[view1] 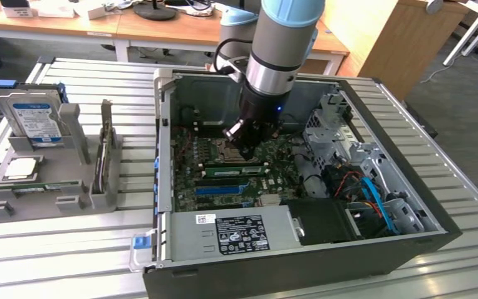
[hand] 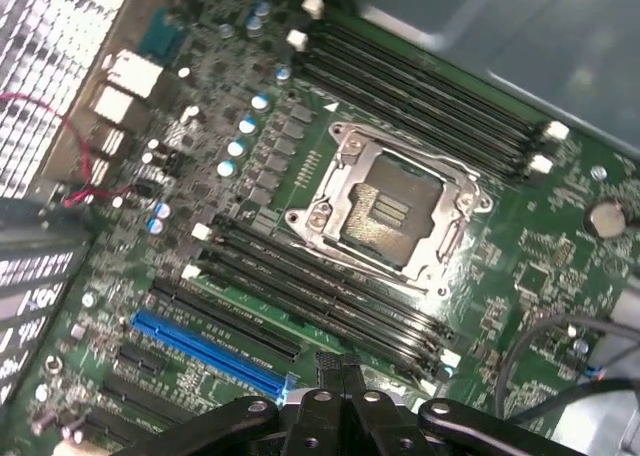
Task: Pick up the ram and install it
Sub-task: 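Press down the ram until it locks into place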
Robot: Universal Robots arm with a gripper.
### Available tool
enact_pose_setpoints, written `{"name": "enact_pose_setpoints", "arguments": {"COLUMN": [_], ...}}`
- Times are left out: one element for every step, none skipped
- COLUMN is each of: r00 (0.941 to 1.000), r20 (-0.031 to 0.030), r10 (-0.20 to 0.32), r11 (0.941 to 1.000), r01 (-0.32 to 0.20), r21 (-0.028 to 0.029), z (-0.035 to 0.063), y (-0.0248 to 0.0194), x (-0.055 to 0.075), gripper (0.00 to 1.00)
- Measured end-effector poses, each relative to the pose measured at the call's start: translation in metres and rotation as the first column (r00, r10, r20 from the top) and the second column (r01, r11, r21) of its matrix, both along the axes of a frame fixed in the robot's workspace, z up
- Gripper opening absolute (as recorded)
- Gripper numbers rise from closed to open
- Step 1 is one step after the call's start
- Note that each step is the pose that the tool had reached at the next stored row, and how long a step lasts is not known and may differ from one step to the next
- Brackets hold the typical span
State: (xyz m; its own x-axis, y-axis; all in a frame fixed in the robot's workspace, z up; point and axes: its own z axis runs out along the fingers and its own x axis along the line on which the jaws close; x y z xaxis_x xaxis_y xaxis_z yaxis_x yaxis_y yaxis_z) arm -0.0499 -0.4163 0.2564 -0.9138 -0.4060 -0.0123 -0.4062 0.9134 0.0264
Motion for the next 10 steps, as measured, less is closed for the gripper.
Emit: {"name": "enact_pose_setpoints", "arguments": {"r00": [0.9999, 0.9995, 0.9988, 0.9980, 0.9968, 0.9953, 0.9937, 0.9918, 0.9897, 0.9873], "r20": [0.0000, 0.0000, 0.0000, 0.0000, 0.0000, 0.0000, 0.0000, 0.0000, 0.0000, 0.0000], "r10": [-0.016, -0.032, -0.048, -0.064, -0.080, -0.097, -0.112, -0.128, -0.143, -0.159], "r11": [0.9999, 0.9995, 0.9988, 0.9980, 0.9968, 0.9953, 0.9937, 0.9918, 0.9897, 0.9873], "r01": [0.016, 0.032, 0.048, 0.064, 0.080, 0.097, 0.112, 0.128, 0.143, 0.159], "r21": [-0.0001, -0.0001, 0.0000, -0.0001, 0.0000, -0.0001, 0.0000, 0.0000, 0.0000, -0.0001], "z": [0.0000, -0.0001, -0.0002, -0.0002, -0.0003, -0.0003, -0.0004, -0.0004, -0.0005, -0.0005], "y": [0.0000, 0.0000, 0.0000, 0.0000, 0.0000, 0.0000, 0.0000, 0.0000, 0.0000, 0.0000], "x": [0.0000, 0.0000, 0.0000, 0.0000, 0.0000, 0.0000, 0.0000, 0.0000, 0.0000, 0.0000], "gripper": [0.11, 0.11, 0.11, 0.11, 0.11, 0.11, 0.11, 0.11, 0.11, 0.11]}}
